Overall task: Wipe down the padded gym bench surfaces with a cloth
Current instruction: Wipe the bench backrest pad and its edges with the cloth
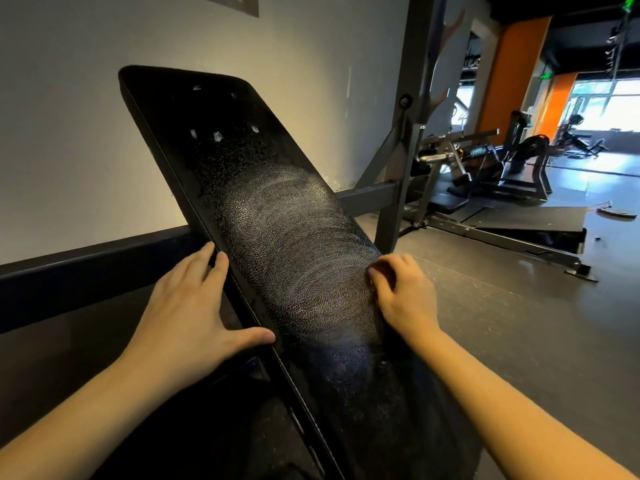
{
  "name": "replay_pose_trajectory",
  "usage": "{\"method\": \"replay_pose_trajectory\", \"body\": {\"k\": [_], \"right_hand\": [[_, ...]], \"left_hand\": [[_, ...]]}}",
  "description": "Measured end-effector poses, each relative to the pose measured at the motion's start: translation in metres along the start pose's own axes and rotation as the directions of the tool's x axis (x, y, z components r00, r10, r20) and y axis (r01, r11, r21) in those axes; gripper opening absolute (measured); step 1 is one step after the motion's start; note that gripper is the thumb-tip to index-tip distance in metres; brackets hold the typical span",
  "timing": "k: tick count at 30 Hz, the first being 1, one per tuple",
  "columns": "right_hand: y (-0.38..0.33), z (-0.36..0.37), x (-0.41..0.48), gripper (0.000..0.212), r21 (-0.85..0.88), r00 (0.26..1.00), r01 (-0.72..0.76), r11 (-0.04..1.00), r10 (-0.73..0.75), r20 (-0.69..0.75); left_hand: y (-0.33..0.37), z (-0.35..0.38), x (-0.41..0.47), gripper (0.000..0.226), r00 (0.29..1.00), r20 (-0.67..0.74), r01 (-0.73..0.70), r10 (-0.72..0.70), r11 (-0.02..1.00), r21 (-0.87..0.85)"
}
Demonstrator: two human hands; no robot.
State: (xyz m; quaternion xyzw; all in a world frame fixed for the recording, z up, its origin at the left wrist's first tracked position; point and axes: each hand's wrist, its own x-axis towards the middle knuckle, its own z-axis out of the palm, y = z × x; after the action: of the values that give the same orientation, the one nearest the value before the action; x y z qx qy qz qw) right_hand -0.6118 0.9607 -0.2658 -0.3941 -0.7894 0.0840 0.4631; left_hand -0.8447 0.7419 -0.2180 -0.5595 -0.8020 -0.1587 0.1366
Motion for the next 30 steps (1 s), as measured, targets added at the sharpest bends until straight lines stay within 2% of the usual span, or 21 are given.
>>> {"method": "replay_pose_trajectory", "body": {"k": [1, 3, 5, 7, 9, 11, 13, 14, 15, 17, 21, 26, 28, 30], "right_hand": [[-0.003, 0.005, 0.009, 0.019, -0.006, 0.998, -0.053, 0.999, 0.052, -0.018], [-0.021, 0.017, 0.019, 0.019, 0.023, 0.998, -0.056, 0.998, 0.057, -0.022], [-0.043, 0.021, 0.013, 0.020, 0.087, 0.997, 0.066, 0.994, -0.070, 0.037], [-0.049, 0.009, -0.004, 0.023, 0.202, 0.942, 0.244, 0.949, -0.281, 0.182], [-0.033, -0.009, -0.010, 0.027, 0.290, 0.884, 0.261, 0.921, -0.349, 0.312], [-0.008, -0.020, -0.004, 0.032, 0.190, 0.940, 0.128, 0.973, -0.180, 0.291], [0.008, -0.026, -0.005, 0.042, -0.028, 0.990, -0.052, 0.998, 0.055, 0.132], [0.010, -0.025, -0.010, 0.041, -0.092, 0.994, -0.100, 0.991, 0.103, 0.038], [0.008, -0.023, -0.016, 0.036, -0.135, 0.995, -0.095, 0.986, 0.091, -0.032], [0.000, -0.019, -0.027, 0.027, -0.198, 0.998, -0.054, 0.979, 0.045, -0.052], [-0.005, -0.009, -0.036, 0.051, -0.226, 0.993, -0.113, 0.967, 0.121, 0.018], [-0.010, -0.007, -0.042, 0.038, -0.206, 0.993, -0.116, 0.972, 0.114, -0.021], [-0.021, -0.011, -0.064, 0.037, -0.140, 0.999, -0.050, 0.989, 0.049, -0.012], [-0.036, -0.017, -0.100, 0.036, -0.066, 0.996, 0.086, 0.994, -0.084, 0.032]], "left_hand": [[0.001, -0.001, 0.001, 0.155, 1.000, -0.009, 0.006, -0.006, 1.000, 0.013], [0.003, -0.003, 0.002, 0.153, 1.000, 0.002, 0.009, -0.009, 1.000, 0.027], [0.002, -0.004, 0.001, 0.151, 1.000, 0.002, 0.002, -0.002, 0.999, 0.035], [0.003, -0.004, 0.001, 0.151, 1.000, -0.002, -0.001, 0.001, 0.999, 0.049], [0.003, -0.004, 0.000, 0.151, 1.000, 0.002, -0.003, 0.003, 0.998, 0.057], [0.003, -0.003, 0.002, 0.152, 1.000, 0.001, -0.005, 0.004, 0.999, 0.053], [0.003, -0.003, 0.002, 0.152, 1.000, 0.007, -0.007, 0.007, 0.998, 0.063], [0.002, -0.002, 0.002, 0.153, 1.000, 0.001, -0.009, 0.009, 0.998, 0.066], [0.001, -0.002, 0.002, 0.153, 1.000, -0.007, -0.008, 0.009, 0.998, 0.066], [0.001, -0.002, 0.001, 0.153, 1.000, -0.010, -0.010, 0.010, 0.998, 0.061], [0.002, -0.001, 0.000, 0.152, 1.000, -0.013, -0.011, 0.011, 0.999, 0.052], [0.001, 0.000, 0.000, 0.151, 0.999, -0.031, -0.021, 0.022, 0.999, 0.028], [0.001, 0.001, 0.000, 0.151, 0.999, -0.039, -0.018, 0.018, 1.000, 0.007], [0.001, 0.001, -0.001, 0.150, 0.999, -0.045, -0.018, 0.017, 1.000, -0.009]]}}
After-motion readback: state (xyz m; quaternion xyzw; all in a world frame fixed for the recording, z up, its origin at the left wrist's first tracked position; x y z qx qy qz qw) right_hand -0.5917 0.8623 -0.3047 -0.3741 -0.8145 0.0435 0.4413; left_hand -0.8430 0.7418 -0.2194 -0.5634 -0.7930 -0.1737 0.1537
